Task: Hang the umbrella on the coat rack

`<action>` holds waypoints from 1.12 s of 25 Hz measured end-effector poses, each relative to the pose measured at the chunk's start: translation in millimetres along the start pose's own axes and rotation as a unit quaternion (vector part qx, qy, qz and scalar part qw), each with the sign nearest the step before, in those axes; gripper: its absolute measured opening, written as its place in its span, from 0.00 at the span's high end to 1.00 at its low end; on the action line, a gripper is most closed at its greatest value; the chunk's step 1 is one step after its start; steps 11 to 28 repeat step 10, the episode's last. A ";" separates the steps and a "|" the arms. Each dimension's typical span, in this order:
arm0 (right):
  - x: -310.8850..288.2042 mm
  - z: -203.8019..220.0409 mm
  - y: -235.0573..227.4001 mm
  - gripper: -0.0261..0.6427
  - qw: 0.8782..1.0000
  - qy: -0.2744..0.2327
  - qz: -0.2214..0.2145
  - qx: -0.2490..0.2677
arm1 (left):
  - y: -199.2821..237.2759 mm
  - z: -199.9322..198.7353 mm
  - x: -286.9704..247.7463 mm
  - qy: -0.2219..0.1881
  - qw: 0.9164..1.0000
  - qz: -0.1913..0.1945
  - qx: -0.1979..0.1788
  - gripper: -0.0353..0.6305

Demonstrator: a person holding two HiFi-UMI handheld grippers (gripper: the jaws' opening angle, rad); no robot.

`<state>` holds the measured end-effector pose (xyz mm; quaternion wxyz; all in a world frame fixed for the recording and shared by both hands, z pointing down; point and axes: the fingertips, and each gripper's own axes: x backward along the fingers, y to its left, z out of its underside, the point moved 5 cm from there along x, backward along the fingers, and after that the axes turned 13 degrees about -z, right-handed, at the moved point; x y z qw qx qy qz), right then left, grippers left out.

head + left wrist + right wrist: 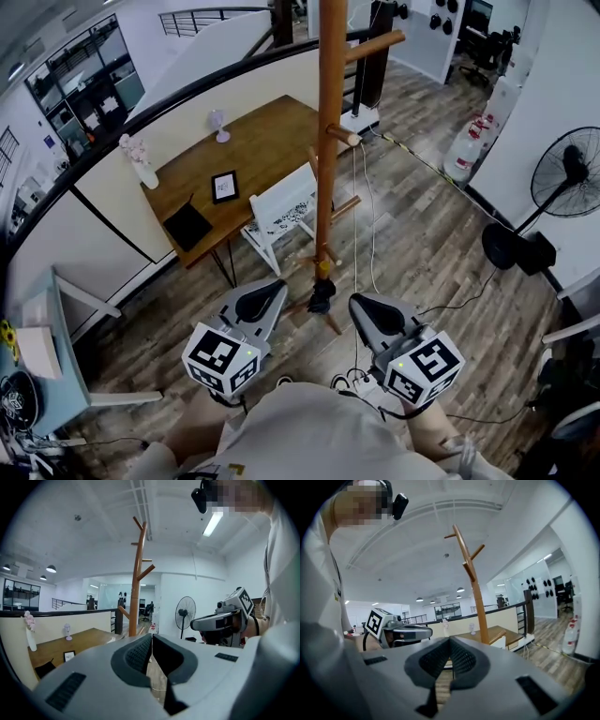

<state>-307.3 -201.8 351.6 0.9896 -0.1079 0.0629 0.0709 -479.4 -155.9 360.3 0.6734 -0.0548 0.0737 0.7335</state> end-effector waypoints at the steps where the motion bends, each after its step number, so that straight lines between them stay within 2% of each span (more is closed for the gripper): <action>1: 0.4 -0.1 -0.5 0.95 1.000 0.003 0.003 0.005 | -0.2 -0.3 0.6 0.000 1.000 -0.001 0.000 0.93; 10: 0.4 -2.6 0.2 0.95 1.000 0.008 0.008 0.009 | 4.8 -5.0 12.3 -0.001 1.000 -0.011 -0.012 0.93; 28: 0.4 -2.6 0.2 0.95 1.000 0.008 0.008 0.009 | 4.8 -5.0 12.3 -0.001 1.000 -0.011 -0.012 0.93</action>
